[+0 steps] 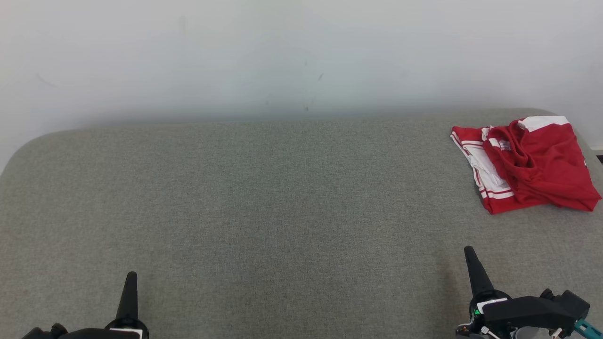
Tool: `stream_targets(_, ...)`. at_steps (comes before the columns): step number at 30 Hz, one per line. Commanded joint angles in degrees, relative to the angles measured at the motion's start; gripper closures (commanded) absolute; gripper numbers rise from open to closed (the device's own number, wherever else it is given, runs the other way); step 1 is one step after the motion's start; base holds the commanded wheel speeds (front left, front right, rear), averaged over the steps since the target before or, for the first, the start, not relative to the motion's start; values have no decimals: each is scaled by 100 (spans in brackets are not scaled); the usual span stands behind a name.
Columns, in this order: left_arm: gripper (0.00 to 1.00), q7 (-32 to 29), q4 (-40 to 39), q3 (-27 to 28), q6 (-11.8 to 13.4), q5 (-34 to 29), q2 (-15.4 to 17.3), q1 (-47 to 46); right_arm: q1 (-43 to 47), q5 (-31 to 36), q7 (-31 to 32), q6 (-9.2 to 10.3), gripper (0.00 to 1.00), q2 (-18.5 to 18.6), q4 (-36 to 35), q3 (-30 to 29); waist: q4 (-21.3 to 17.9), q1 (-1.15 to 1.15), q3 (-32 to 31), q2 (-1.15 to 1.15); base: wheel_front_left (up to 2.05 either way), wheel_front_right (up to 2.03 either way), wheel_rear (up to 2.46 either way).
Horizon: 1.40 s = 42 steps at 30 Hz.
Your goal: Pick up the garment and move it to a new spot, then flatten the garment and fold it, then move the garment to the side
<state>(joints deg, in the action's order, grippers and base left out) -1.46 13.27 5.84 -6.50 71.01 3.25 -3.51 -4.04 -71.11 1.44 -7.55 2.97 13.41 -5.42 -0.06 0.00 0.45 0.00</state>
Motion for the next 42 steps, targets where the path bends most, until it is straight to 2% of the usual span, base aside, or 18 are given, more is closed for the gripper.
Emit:
stream_targets(1, 100, -29, -21, 24, -14, 167, 3, -95, -91, -146, 34, 7, 100, -11, -22, -19, 0, 0, -1, 0, 0, 0, 0)
stream_targets(42, 100, -511, 83, 79, -121, 2076, -41, -293, -232, -2061, 508, 12, 100, -17, 62, -113, 6, 0, -26, 0, 0, 0, 0)
